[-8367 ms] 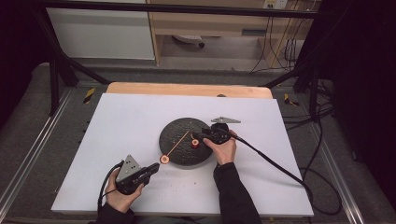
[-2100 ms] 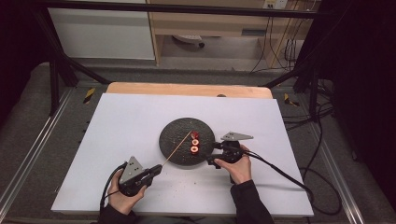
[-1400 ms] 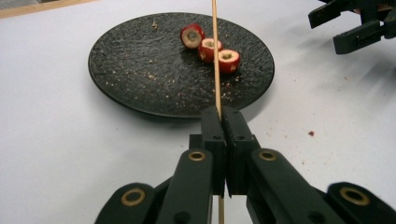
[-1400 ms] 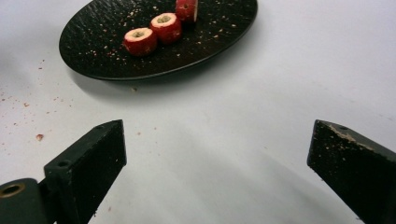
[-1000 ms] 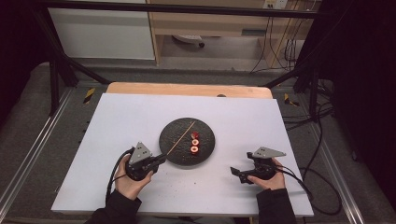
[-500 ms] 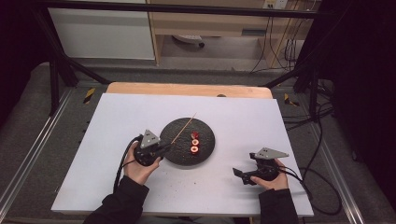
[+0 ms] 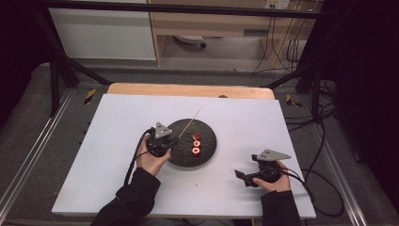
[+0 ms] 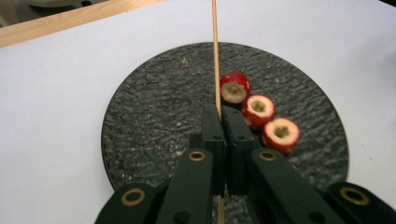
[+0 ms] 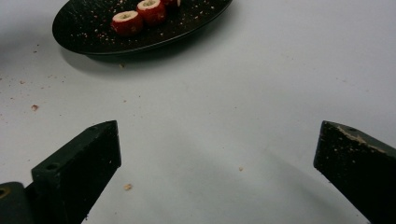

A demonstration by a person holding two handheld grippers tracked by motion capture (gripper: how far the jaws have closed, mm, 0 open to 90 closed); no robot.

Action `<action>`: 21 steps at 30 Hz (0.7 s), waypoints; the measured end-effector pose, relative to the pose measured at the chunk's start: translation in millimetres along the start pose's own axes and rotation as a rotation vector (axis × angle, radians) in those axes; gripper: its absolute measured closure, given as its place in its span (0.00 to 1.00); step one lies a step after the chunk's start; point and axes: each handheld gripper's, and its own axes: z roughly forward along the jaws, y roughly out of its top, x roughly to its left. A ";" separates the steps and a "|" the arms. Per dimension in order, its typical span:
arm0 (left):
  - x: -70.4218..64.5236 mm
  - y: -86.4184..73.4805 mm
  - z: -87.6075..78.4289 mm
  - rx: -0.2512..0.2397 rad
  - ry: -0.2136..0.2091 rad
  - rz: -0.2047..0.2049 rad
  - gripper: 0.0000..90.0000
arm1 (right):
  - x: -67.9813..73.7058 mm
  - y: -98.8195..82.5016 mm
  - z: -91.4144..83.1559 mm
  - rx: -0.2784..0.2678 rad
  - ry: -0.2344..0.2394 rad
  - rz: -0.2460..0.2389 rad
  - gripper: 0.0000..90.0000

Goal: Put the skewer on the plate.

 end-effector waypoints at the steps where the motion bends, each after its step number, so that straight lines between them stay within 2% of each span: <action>1: -0.3 0.5 3.3 0.004 0.006 -0.003 0.98 | -0.2 -0.2 0.1 0.000 0.000 -0.002 0.02; 9: -1.2 -3.9 27.1 0.052 0.036 -0.001 0.98 | -0.5 0.0 -0.2 -0.001 -0.002 -0.003 0.02; 21: -4.6 -9.7 40.4 0.123 0.067 0.016 0.98 | -0.7 -0.6 1.2 0.003 -0.007 -0.005 0.02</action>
